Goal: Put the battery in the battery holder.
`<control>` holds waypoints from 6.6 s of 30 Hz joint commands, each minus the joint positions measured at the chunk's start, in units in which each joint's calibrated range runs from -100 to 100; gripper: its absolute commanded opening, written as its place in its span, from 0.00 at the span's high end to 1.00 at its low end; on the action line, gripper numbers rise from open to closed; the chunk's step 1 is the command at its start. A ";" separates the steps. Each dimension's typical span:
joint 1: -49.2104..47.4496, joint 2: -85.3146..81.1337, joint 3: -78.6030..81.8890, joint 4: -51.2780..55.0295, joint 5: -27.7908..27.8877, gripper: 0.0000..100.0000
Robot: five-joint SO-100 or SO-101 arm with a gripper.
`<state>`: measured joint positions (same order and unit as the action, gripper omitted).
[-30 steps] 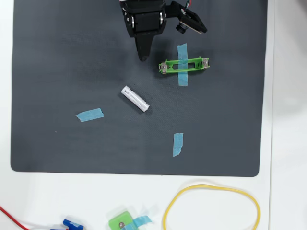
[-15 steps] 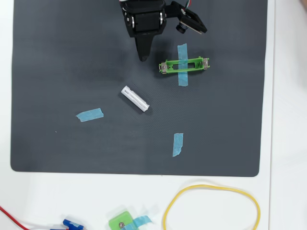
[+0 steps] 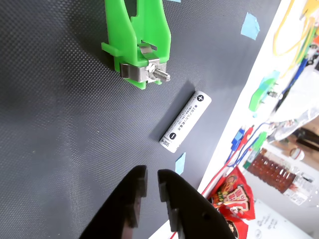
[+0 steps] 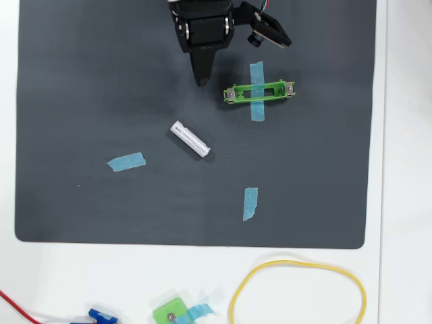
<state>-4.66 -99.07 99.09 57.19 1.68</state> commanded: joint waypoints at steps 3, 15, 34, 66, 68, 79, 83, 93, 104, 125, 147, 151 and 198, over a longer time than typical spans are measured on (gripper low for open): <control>-0.06 -0.42 -0.15 -0.64 0.14 1.00; 0.04 -0.42 -0.33 -0.64 -0.12 1.00; 0.35 0.17 -4.91 -0.02 -0.17 1.00; 7.10 51.94 -42.79 -7.54 -29.23 1.00; 7.31 53.91 -42.79 -11.30 -29.85 1.00; 3.78 66.61 -44.91 -14.71 -24.38 1.00; 4.50 69.17 -48.17 -13.05 -20.20 1.00; 4.61 75.57 -59.89 0.94 -16.03 1.00; 15.19 82.39 -66.14 1.46 -18.85 1.00; 16.13 87.60 -70.11 6.36 -19.73 1.00; 3.99 95.36 -75.04 9.07 -29.70 1.00; 3.57 98.34 -77.51 9.15 -29.49 1.00; -0.27 104.40 -82.79 4.52 -25.99 0.87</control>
<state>-4.55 4.58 19.42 63.74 -24.07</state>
